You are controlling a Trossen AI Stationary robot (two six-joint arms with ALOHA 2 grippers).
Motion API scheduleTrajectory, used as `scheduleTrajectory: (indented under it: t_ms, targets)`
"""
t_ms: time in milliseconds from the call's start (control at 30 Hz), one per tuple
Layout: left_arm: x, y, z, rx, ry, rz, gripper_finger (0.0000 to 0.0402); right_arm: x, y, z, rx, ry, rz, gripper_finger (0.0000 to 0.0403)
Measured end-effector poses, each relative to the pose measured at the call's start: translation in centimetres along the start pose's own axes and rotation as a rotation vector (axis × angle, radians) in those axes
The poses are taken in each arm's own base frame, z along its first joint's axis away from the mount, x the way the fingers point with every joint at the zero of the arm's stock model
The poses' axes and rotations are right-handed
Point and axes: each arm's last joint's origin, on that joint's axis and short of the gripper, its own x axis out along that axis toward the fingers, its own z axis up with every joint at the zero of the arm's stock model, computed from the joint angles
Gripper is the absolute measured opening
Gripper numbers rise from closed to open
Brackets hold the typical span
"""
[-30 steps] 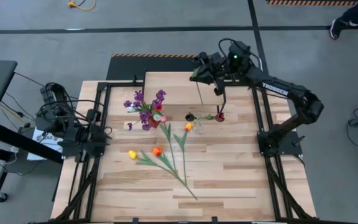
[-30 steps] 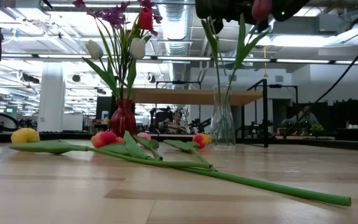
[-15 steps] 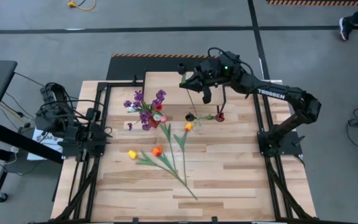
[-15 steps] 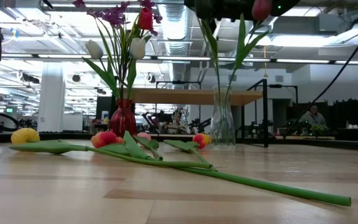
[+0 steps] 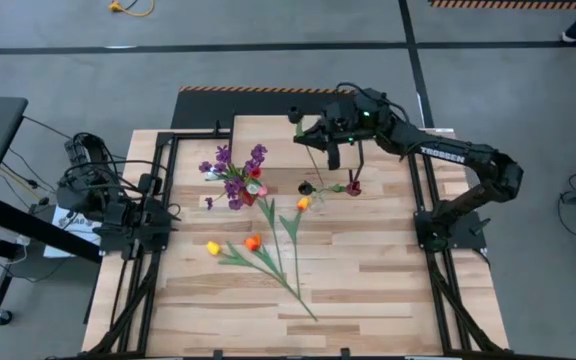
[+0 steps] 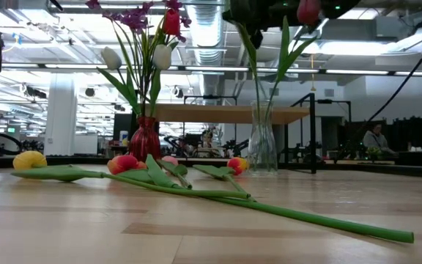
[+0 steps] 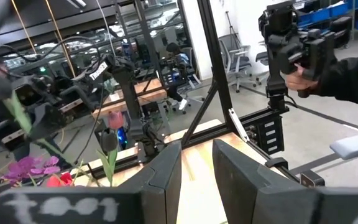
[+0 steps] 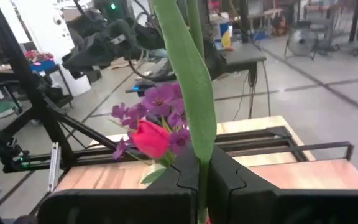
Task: Pick and place flowers into a vace then onto a shelf
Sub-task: Put the black flower into the transparent flower vase
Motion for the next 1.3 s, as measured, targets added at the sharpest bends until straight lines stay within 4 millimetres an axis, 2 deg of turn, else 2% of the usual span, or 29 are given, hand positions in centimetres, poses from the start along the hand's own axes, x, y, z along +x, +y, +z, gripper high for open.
scheduleTrajectory:
  t_ms: [200, 400, 567, 1033, 1300]
  targets:
    - [0.0, 0.1, 0.1, -0.002, -0.002, 0.001, 0.0083, -4.5, 1.1, -1.4, -0.110, -0.157, -0.009, 0.0000]
    - [-0.2, 0.4, 0.7, -0.005, -0.018, 0.005, 0.0083, -6.9, 0.5, -4.2, -0.143, -0.364, -0.008, 0.0000]
    - [-0.4, 0.8, 1.3, -0.014, -0.032, 0.012, 0.0083, -6.6, -0.1, -5.2, -0.089, -0.388, 0.040, 0.0000]
    - [-0.5, 0.8, 1.3, -0.004, -0.032, 0.014, 0.0083, -5.4, 0.6, -5.8, -0.050, -0.357, 0.084, 0.0001]
    - [-0.5, 0.9, 1.3, -0.004, -0.026, 0.030, 0.0083, -5.3, 0.5, -6.2, -0.036, -0.308, 0.111, 0.0043]
